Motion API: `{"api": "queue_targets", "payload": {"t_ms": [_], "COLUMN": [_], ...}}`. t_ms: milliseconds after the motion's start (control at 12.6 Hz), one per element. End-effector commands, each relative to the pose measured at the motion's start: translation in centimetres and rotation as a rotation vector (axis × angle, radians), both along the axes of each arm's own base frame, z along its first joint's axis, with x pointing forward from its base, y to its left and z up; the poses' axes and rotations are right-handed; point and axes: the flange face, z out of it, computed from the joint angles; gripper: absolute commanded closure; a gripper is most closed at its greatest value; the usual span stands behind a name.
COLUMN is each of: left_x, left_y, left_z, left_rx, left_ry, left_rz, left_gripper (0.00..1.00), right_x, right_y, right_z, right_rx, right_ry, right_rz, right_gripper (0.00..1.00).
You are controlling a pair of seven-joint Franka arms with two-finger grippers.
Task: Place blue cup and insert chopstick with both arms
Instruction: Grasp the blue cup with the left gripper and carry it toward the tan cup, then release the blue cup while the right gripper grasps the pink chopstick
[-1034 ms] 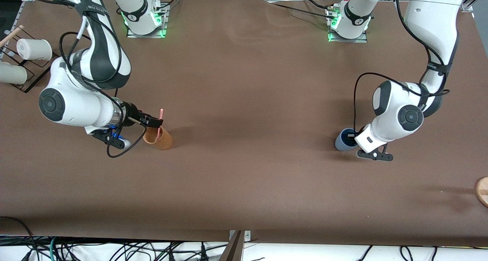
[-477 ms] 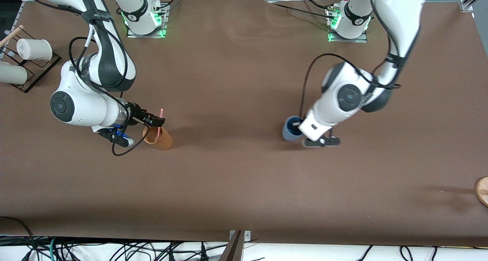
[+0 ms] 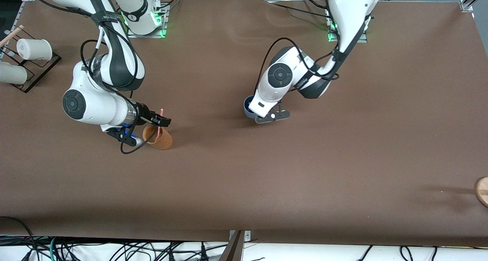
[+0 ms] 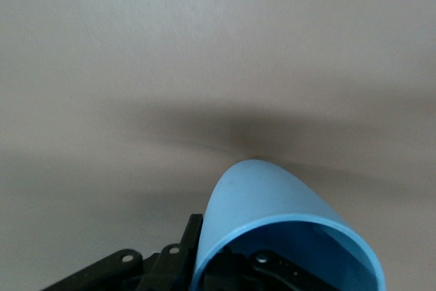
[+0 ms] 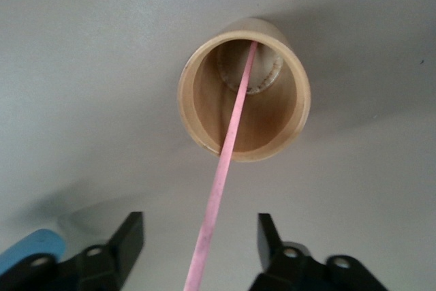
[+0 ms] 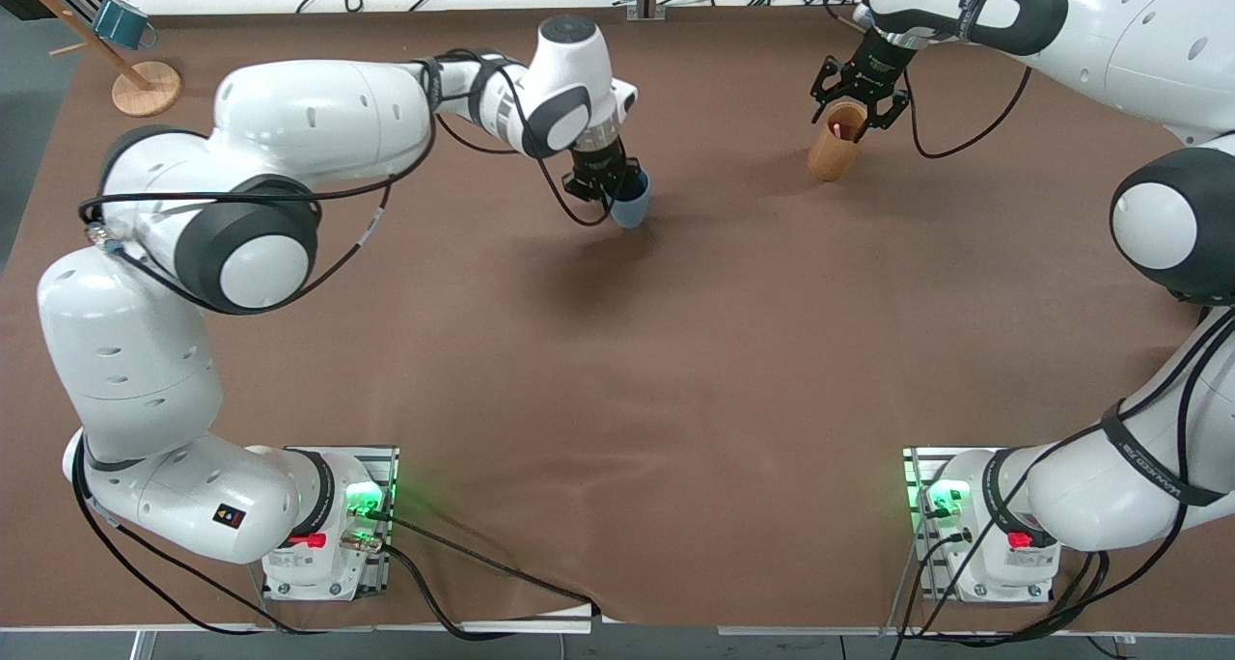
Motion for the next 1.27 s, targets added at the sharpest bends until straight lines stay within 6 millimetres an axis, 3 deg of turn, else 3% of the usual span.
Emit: {"api": "queue_targets", "payload": {"t_ms": [0,80,159,239,318,477,716,875,1114,1193], "left_x": [1.0,0.7,0.7,0.8,1.2,1.2,2.2,4.4,6.8,7.4], "left_y": [-0.1,-0.3,-0.3,-0.3,-0.1,0.2,2.0,5.6,12.5,15.9], "left_z": [-1.0,-1.2,-1.2,-0.7,0.3,4.7,13.9,20.4,27.3,29.4], "left_rx": [0.018,0.031,0.039,0.050,0.057,0.075,0.146,0.168,0.156,0.139], "left_ry": [-0.001,-0.005,-0.009,-0.029,-0.051,-0.068,-0.059,-0.051,-0.066,-0.084], "left_rz": [0.008,0.014,0.032,0.029,0.021,0.015,0.018,0.017,-0.079,-0.118], "left_gripper": [1.00,0.94,0.28,0.00,0.00,0.00,0.00,0.00,0.00,0.00], "right_x": [-0.7,-0.7,-0.7,-0.7,-0.7,-0.8,-0.7,-0.7,-0.5,-0.5], "right_y": [-0.1,-0.1,-0.1,-0.1,-0.1,0.0,0.0,0.0,0.0,-0.1], "right_z": [0.3,0.3,0.4,0.4,0.5,0.5,0.7,0.7,1.8,2.5], "right_rx": [0.014,0.014,0.015,0.015,0.016,0.020,0.039,0.040,0.047,0.049], "right_ry": [-0.004,0.000,0.000,0.002,0.000,0.001,0.000,0.001,-0.007,-0.001], "right_rz": [-0.011,-0.013,-0.013,-0.013,-0.011,-0.011,-0.016,-0.014,-0.010,-0.005], "right_gripper": [0.47,0.53,0.55,0.59,0.64,0.77,0.89,0.94,0.94,0.94]}}
